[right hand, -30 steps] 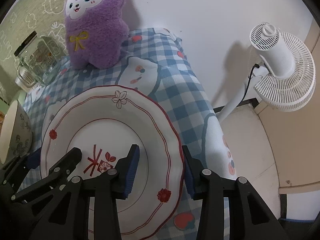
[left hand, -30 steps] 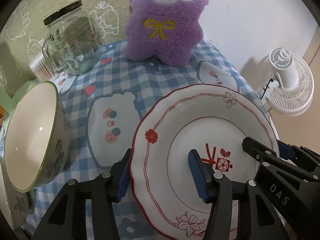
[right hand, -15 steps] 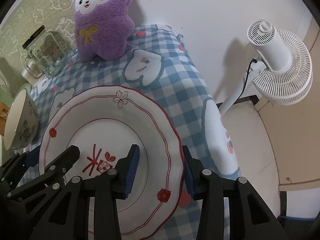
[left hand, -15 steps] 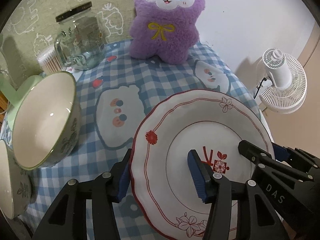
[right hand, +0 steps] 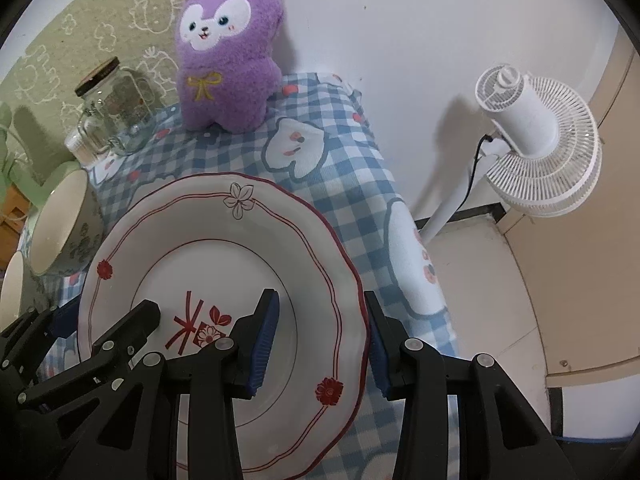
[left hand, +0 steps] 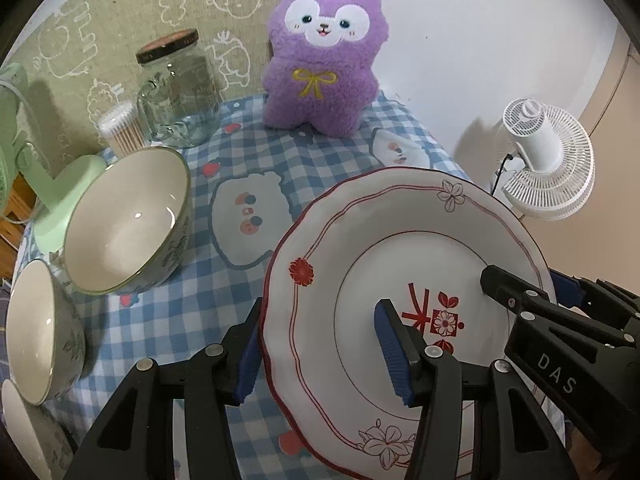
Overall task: Organize plates and bowls
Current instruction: 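Lift the white plate and carry it toward the flowered plate stack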
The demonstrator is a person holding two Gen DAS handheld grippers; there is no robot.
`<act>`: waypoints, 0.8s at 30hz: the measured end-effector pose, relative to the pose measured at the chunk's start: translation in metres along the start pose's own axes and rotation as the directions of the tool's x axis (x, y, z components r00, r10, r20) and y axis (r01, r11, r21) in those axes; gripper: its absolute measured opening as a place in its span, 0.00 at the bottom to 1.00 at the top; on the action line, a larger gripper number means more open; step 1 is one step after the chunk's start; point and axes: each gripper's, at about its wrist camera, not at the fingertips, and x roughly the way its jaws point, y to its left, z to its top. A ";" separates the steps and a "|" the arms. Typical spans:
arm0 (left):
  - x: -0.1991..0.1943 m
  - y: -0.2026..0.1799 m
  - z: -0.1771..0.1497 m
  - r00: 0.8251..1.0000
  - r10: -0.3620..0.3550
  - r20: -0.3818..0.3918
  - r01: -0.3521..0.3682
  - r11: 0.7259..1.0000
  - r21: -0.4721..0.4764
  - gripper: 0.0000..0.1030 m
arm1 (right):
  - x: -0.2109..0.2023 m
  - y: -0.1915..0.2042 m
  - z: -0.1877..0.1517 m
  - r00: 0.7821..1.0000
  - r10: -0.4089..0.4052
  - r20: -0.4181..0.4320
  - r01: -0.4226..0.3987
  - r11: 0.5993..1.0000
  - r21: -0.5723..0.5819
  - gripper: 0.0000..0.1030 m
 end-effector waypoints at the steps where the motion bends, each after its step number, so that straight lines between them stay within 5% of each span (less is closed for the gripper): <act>1: -0.004 0.000 -0.001 1.000 -0.001 0.003 0.001 1.000 0.000 0.52 | -0.005 0.000 -0.002 1.000 -0.002 0.006 0.002 1.000 0.000 0.43; 24: -0.081 -0.022 -0.060 0.999 -0.016 0.036 0.015 0.999 0.030 0.52 | -0.084 -0.014 -0.075 1.000 -0.014 0.019 0.014 1.000 0.014 0.43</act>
